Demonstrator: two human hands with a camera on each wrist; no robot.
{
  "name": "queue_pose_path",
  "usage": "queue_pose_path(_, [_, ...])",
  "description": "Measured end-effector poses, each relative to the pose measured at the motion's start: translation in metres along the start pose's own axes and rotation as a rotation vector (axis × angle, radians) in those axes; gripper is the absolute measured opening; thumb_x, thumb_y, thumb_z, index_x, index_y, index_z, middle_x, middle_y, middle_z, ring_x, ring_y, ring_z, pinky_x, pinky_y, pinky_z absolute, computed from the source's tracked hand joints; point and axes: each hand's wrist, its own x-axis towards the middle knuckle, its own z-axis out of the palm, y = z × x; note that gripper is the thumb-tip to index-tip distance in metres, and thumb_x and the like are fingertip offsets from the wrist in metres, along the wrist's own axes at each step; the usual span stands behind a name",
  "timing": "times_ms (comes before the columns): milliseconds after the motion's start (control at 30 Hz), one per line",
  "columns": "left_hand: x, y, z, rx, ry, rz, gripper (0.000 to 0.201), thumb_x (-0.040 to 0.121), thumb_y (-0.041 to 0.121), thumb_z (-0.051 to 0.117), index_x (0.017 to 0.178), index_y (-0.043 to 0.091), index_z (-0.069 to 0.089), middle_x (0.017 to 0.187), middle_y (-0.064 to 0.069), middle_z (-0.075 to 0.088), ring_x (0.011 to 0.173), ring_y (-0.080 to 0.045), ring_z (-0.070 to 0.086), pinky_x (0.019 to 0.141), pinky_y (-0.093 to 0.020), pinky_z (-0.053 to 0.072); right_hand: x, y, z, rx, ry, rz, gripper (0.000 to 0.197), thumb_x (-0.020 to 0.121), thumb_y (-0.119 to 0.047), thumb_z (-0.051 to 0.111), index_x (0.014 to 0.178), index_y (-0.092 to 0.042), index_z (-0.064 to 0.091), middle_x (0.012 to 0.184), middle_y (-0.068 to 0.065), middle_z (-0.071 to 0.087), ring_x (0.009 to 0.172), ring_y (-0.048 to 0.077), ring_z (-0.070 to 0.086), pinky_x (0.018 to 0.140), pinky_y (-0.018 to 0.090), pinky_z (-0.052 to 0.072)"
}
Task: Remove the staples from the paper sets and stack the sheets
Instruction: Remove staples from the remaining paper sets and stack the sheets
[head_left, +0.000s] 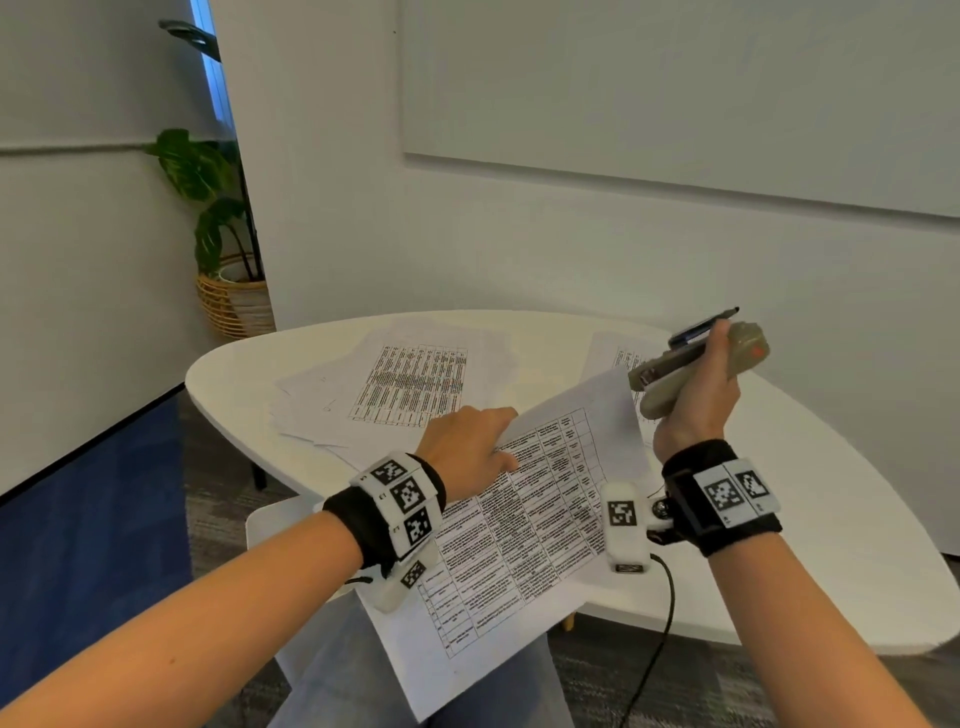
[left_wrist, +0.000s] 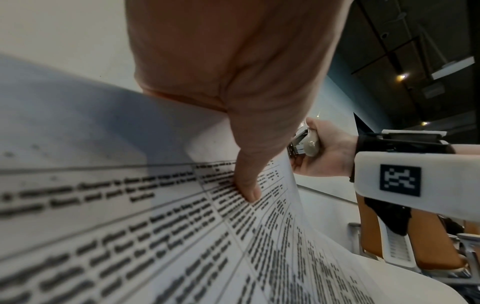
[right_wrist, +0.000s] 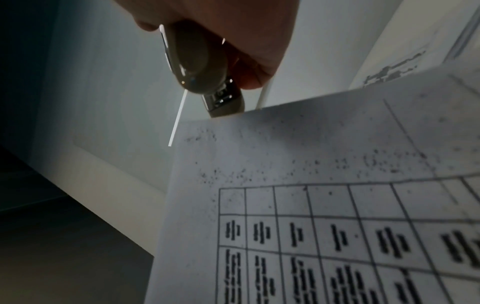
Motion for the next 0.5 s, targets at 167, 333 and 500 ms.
queue_pose_path(167, [0.000, 0.001, 0.002, -0.011, -0.007, 0.000, 0.028, 0.090, 0.038, 0.061, 0.109, 0.020, 0.054, 0.076, 0.005, 0.056, 0.070, -0.019, 0.056, 0.061, -0.025, 0.040, 0.000, 0.005, 0.005, 0.037, 0.040, 0.018, 0.048, 0.086, -0.053, 0.056, 0.114, -0.014, 0.061, 0.098, 0.001, 0.065, 0.087, 0.015, 0.064, 0.081, 0.030, 0.053])
queue_pose_path(333, [0.000, 0.002, 0.003, -0.032, -0.012, 0.006, 0.026, 0.090, 0.037, 0.062, 0.107, 0.019, 0.054, 0.073, 0.006, 0.053, 0.070, -0.020, 0.056, 0.061, -0.026, 0.039, -0.004, 0.009, 0.009, 0.034, -0.027, 0.027, 0.029, 0.088, -0.048, 0.056, 0.085, -0.020, 0.061, 0.079, 0.000, 0.063, 0.071, 0.016, 0.059, 0.066, 0.028, 0.048])
queue_pose_path(500, [-0.002, 0.003, 0.008, -0.048, -0.012, 0.015, 0.026, 0.089, 0.037, 0.063, 0.108, 0.021, 0.054, 0.066, 0.009, 0.049, 0.061, -0.015, 0.050, 0.055, -0.025, 0.036, 0.000, 0.018, 0.009, -0.038, 0.009, 0.002, 0.039, 0.080, -0.054, 0.059, 0.083, -0.014, 0.059, 0.070, 0.001, 0.057, 0.060, 0.015, 0.052, 0.057, 0.024, 0.043])
